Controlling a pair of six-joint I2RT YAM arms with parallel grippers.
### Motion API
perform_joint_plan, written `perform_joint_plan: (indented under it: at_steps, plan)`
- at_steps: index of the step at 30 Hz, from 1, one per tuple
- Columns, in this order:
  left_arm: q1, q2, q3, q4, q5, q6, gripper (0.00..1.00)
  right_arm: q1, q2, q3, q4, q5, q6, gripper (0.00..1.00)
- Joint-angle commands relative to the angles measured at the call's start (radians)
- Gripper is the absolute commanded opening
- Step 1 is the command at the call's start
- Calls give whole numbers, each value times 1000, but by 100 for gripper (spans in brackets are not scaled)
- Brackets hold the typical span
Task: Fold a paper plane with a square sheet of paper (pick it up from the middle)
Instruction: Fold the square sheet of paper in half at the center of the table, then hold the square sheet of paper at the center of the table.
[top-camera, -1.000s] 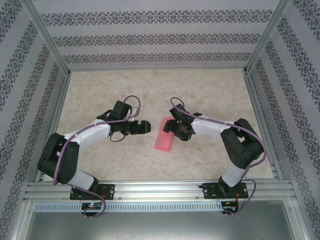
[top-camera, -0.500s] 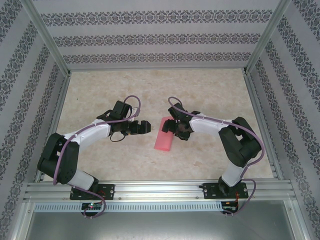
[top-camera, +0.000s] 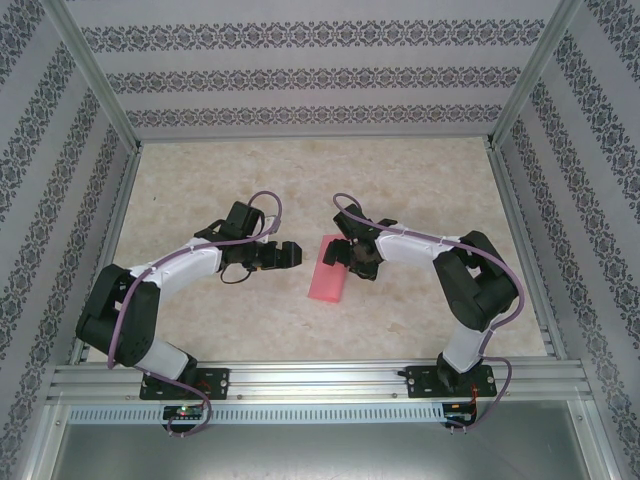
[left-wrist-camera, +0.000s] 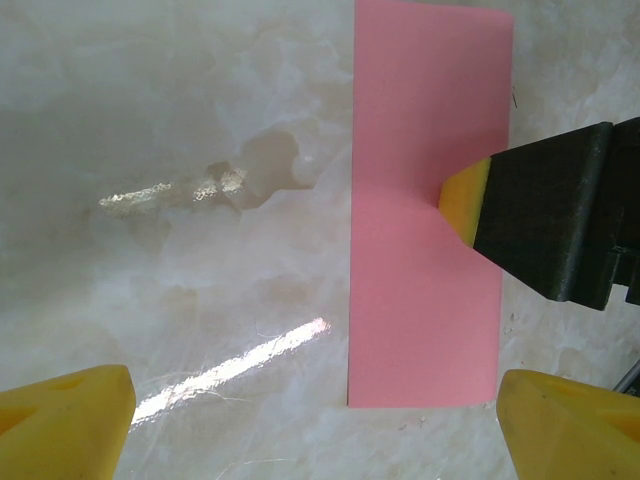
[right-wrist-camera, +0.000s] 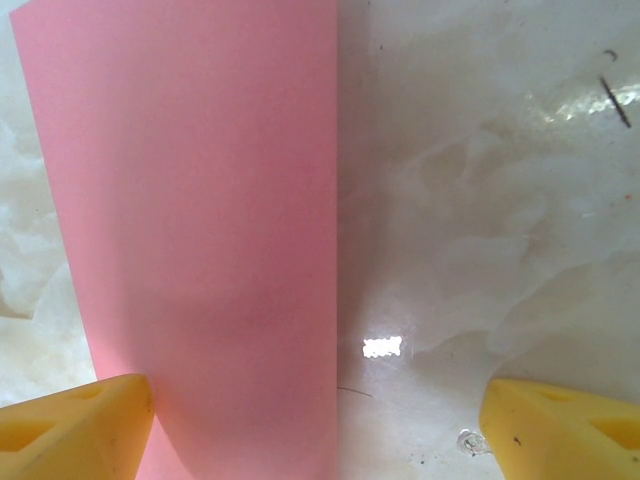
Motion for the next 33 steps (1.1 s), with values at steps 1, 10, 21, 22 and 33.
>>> perform_joint_plan:
  at_steps: [1, 10, 21, 22, 33]
  plan:
    - [-16, 12, 34, 31, 22, 22, 94, 9, 77, -35, -11, 29, -2, 87]
    - [-15, 16, 31, 32, 24, 21, 94, 8, 86, -36, -7, 31, -5, 85]
    - [-28, 63, 60, 50, 63, -9, 81, 12, 116, -33, -11, 41, 6, 84]
    - [-33, 76, 71, 49, 66, -14, 77, 14, 117, -33, -13, 43, 4, 83]
    - [-95, 269, 208, 35, 121, -80, 17, 15, 135, -37, -16, 48, 5, 83]
